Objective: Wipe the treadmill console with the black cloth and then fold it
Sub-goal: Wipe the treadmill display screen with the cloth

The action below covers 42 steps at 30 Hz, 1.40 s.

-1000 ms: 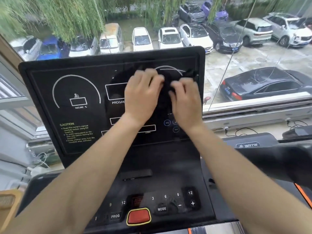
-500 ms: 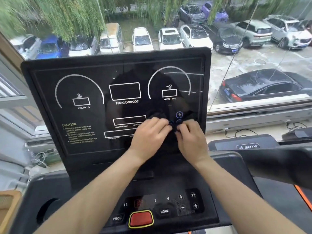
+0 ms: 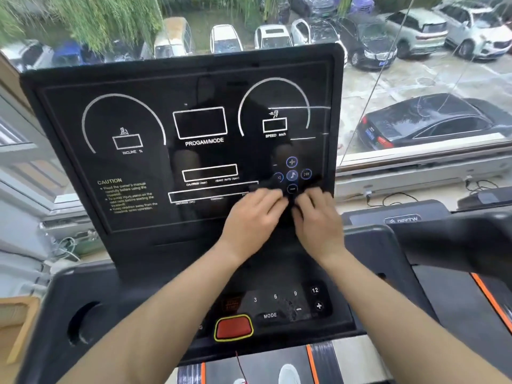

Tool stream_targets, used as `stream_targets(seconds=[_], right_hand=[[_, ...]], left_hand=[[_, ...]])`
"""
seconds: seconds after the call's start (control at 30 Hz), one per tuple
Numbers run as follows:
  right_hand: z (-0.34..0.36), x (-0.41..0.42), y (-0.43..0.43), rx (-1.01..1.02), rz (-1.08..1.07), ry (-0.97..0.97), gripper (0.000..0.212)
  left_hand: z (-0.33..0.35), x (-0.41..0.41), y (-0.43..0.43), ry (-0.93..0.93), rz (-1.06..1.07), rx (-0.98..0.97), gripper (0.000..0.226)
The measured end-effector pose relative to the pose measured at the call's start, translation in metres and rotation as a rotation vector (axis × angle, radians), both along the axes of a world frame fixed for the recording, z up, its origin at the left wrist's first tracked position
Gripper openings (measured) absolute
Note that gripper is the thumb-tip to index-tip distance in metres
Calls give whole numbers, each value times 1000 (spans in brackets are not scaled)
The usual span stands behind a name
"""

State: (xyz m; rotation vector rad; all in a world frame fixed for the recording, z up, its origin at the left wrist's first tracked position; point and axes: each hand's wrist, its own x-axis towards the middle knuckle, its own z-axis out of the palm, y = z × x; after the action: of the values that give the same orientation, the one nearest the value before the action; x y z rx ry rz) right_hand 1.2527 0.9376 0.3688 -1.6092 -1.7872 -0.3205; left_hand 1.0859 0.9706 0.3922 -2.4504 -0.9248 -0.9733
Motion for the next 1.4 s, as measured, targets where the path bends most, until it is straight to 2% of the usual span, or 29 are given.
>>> stream_targets(seconds=[0.1, 0.23, 0.43, 1.0, 1.13, 1.4], right_hand=[[-15, -11, -14, -78, -9, 2, 7], [-8, -16, -16, -86, 16, 23, 8], [-16, -37, -27, -104, 27, -49, 14], [-9, -247, -19, -201, 337, -96, 17], [-9, -224, -17, -178, 371, -150, 16], [-20, -86, -21, -122, 228, -158, 18]], left_hand=[[-26, -19, -14, 71, -13, -59, 25], [-15, -21, -14, 51, 23, -107, 19], [-35, -55, -47, -30, 164, -302, 16], [-42, -229, -63, -84, 513, -302, 26], [-43, -216, -59, -89, 493, -266, 19], [-40, -99, -46, -103, 282, -288, 20]])
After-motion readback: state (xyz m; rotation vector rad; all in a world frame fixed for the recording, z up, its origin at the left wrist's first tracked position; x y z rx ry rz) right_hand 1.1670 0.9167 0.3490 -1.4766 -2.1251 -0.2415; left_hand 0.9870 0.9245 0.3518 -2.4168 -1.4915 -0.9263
